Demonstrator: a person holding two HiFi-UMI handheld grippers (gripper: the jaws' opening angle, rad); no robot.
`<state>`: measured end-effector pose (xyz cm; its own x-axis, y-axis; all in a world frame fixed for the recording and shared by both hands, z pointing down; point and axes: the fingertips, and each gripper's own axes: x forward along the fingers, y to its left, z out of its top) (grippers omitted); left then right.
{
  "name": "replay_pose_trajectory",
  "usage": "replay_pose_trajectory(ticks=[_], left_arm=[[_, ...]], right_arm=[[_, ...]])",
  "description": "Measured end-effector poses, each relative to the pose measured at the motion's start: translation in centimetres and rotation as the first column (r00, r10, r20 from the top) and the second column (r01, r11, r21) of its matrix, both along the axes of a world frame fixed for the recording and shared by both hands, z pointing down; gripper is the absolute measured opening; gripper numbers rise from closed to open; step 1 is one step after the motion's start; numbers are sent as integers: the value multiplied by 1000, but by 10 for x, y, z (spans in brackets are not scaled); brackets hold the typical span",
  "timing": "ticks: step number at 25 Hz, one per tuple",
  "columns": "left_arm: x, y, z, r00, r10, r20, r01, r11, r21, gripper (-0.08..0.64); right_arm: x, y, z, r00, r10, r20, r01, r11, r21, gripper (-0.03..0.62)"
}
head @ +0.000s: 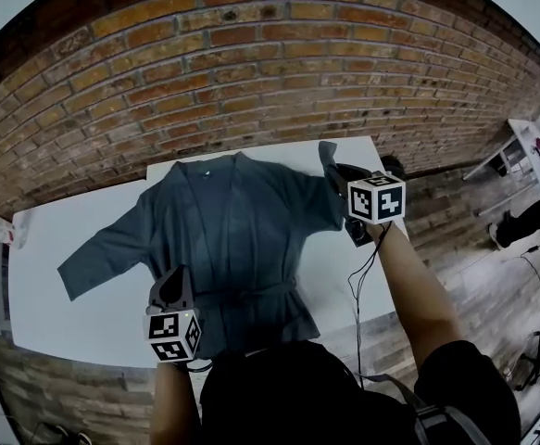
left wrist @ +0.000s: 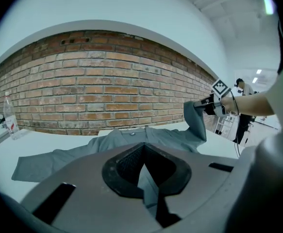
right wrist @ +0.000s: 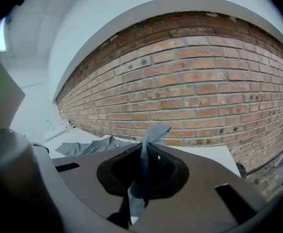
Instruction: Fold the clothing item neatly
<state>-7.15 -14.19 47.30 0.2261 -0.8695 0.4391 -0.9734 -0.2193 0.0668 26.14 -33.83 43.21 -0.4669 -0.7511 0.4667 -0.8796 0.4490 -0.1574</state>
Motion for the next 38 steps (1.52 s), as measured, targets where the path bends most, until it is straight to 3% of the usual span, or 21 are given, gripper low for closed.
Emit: replay_pose_trajectory(ticks=[10, 17, 24, 30, 38], left_arm=[[-82, 12, 11, 997, -64, -30, 63, 998, -25, -9], [-146, 17, 23, 993, -110, -34, 108, 993, -50, -9], [-201, 21, 35, 991, -131, -21, 129, 988, -79, -9], [-224, 20, 45, 993, -113, -13, 112, 989, -99, -9], [-231, 17, 54, 996, -82, -26, 79, 991, -109, -9]], right_arm=[[-174, -5, 4, 992, -116, 40, 117, 993, -27, 23], [-274, -19, 53, 995, -93, 30, 95, 989, -114, 23], [-321, -23, 137, 999, -17, -28, 9, 966, -257, 23], [-358, -3, 171, 997, -67, 27, 72, 943, -324, 46], [-397, 22, 165, 988, -121, 99, 146, 938, -313, 75]])
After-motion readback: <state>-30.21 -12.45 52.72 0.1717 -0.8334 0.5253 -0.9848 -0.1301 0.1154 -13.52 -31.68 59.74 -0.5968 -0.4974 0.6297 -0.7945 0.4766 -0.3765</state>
